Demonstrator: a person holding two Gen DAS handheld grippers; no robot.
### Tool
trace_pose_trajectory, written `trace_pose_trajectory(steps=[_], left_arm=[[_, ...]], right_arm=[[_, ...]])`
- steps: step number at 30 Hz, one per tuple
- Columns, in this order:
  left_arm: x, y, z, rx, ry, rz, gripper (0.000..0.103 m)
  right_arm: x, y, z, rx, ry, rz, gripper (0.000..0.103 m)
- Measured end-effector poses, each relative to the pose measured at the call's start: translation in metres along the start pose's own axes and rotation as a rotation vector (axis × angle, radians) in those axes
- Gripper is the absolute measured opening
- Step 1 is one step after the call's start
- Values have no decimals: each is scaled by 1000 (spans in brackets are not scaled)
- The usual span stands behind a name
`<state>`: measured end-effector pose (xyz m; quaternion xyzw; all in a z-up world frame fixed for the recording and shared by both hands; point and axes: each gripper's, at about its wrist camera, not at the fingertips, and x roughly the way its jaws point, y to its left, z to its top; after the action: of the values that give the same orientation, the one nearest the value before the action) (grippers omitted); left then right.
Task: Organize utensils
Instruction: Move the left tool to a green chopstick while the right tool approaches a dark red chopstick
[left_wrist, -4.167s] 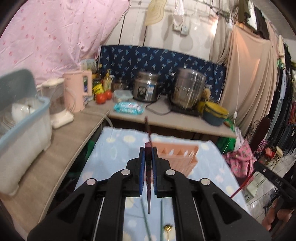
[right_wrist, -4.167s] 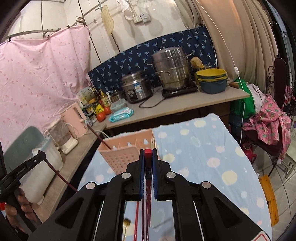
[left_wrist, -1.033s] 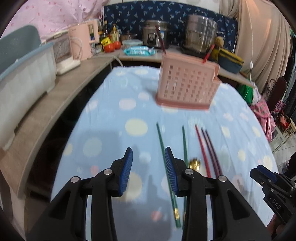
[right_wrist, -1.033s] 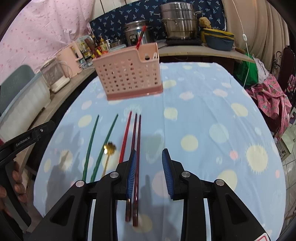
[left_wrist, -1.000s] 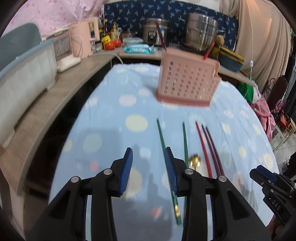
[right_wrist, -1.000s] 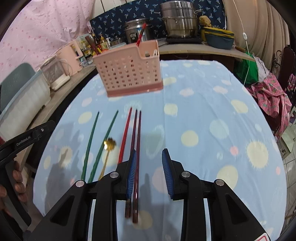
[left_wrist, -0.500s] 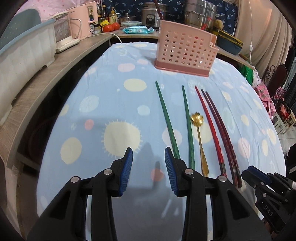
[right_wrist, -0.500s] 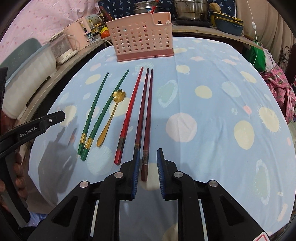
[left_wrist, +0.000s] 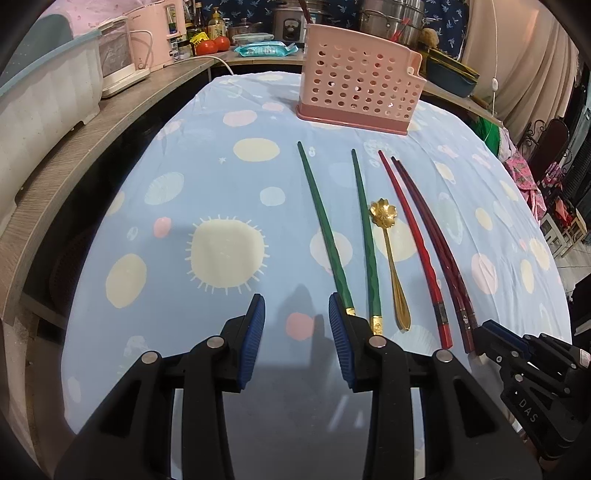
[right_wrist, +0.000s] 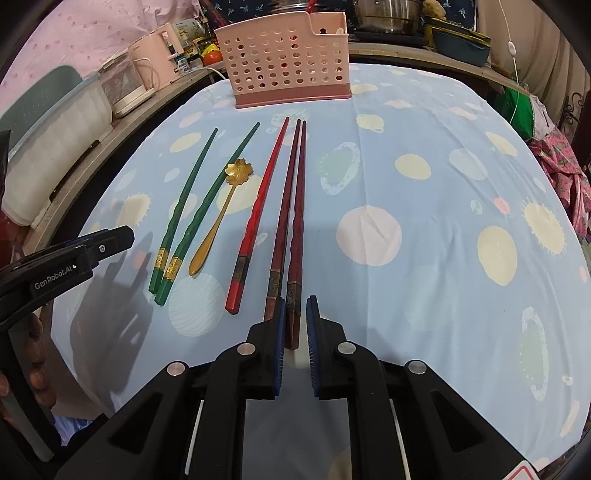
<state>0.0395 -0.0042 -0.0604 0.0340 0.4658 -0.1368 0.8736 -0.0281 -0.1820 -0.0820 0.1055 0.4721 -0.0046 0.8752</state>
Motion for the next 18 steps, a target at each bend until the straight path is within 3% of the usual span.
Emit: trace_pose_trajectory(steps=[18], left_arm=[[16,-18,-7,30,53,-55,34]], right_arm=[[5,-3,-1,10,4,-5,7]])
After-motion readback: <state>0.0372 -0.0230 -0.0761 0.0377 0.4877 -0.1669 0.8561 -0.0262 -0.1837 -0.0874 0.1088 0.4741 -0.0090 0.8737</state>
